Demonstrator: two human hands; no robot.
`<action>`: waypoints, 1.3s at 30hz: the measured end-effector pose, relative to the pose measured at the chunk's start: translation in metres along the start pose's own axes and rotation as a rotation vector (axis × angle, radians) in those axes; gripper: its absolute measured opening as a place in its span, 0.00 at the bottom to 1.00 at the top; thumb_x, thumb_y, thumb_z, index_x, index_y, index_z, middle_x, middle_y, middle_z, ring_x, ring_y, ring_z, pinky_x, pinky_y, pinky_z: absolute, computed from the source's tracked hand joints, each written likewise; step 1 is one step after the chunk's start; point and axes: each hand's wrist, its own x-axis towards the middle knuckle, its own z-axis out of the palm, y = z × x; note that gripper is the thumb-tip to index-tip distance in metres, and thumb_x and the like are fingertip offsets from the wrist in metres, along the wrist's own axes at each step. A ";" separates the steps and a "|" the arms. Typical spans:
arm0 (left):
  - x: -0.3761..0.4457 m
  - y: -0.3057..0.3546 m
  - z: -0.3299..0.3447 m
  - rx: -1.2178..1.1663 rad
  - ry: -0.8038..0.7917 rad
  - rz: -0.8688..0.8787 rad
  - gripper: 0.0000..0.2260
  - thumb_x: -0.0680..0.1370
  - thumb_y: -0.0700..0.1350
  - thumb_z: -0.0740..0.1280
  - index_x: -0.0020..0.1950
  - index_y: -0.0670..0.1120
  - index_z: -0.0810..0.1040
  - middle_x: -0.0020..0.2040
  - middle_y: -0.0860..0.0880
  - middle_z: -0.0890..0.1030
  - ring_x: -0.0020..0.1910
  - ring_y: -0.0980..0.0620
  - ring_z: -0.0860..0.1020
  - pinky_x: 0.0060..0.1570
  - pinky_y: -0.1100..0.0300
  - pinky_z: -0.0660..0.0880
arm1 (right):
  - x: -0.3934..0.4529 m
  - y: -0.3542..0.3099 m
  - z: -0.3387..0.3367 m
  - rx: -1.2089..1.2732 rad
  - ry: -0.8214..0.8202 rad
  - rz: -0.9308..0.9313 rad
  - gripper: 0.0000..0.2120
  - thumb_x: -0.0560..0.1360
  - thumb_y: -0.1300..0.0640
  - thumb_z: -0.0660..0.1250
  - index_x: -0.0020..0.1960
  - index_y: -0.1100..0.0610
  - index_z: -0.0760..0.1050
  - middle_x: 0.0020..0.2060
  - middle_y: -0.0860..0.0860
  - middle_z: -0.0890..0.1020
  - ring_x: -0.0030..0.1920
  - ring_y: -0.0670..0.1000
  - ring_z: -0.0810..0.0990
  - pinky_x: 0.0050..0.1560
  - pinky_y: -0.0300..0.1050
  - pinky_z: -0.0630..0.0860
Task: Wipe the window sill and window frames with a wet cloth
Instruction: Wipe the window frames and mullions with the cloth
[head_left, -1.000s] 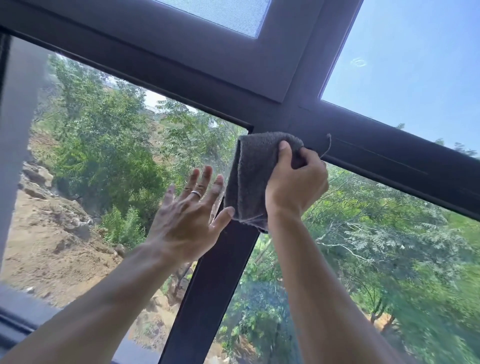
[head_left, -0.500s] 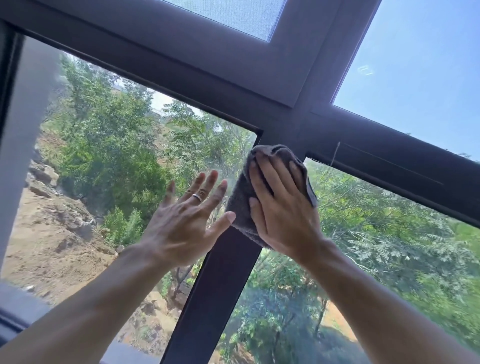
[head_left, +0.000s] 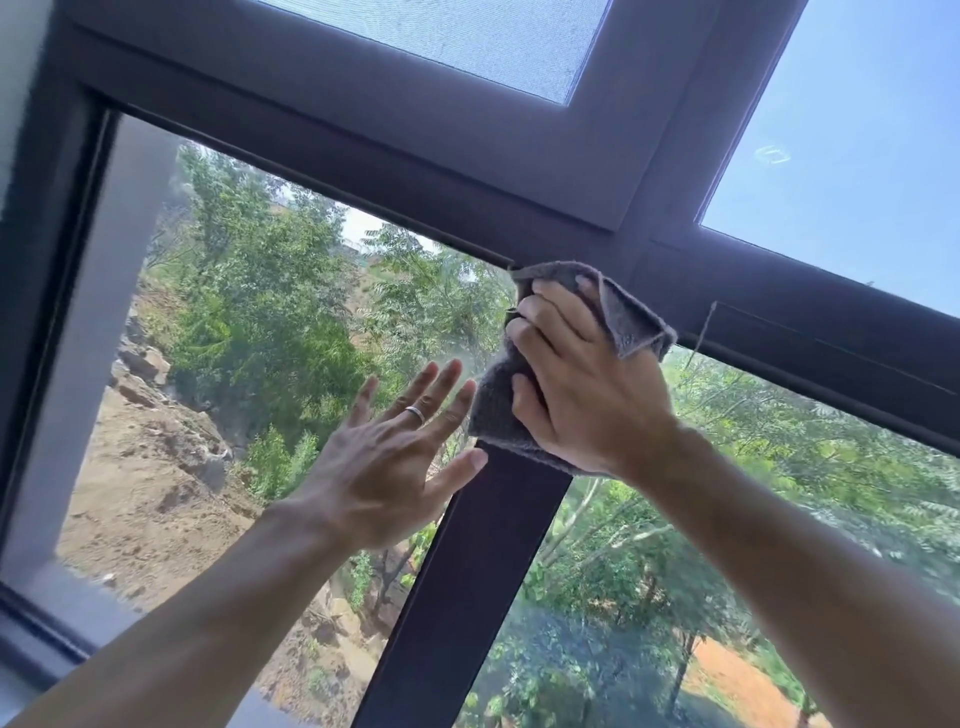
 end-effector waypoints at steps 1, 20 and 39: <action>-0.001 0.001 0.000 -0.009 0.008 -0.006 0.36 0.70 0.70 0.26 0.76 0.58 0.29 0.71 0.60 0.22 0.70 0.63 0.24 0.71 0.46 0.26 | -0.006 -0.008 0.004 -0.006 -0.004 0.001 0.22 0.79 0.46 0.53 0.61 0.60 0.75 0.63 0.57 0.76 0.71 0.58 0.67 0.74 0.61 0.57; -0.055 -0.002 0.040 0.035 -0.083 -0.120 0.33 0.75 0.67 0.34 0.74 0.54 0.28 0.72 0.54 0.22 0.72 0.52 0.24 0.74 0.46 0.30 | -0.028 -0.044 0.018 0.025 0.009 -0.017 0.17 0.80 0.49 0.54 0.55 0.58 0.76 0.60 0.58 0.78 0.69 0.60 0.70 0.73 0.57 0.59; -0.118 0.014 0.124 -0.073 -0.015 -0.249 0.41 0.69 0.73 0.27 0.77 0.54 0.34 0.76 0.55 0.28 0.75 0.53 0.29 0.76 0.48 0.35 | -0.057 -0.074 0.040 -0.019 -0.030 -0.262 0.19 0.81 0.47 0.49 0.55 0.55 0.75 0.56 0.55 0.77 0.64 0.60 0.70 0.71 0.62 0.60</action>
